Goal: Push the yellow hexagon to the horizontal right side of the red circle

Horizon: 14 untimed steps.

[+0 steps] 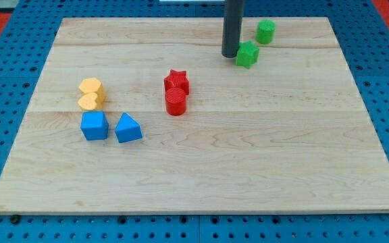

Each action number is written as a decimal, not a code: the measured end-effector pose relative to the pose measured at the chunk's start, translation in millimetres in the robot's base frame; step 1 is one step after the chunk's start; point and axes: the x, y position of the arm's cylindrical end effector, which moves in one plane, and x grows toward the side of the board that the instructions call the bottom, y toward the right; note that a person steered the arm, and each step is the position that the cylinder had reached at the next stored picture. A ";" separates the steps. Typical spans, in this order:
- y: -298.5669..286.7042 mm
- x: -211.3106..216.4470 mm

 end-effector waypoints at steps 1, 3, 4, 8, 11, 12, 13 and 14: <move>15.0 0.0; -66.0 4.1; -115.1 4.1; -150.8 2.8; -169.6 2.8; -169.6 3.2; -169.6 6.3; -169.6 20.0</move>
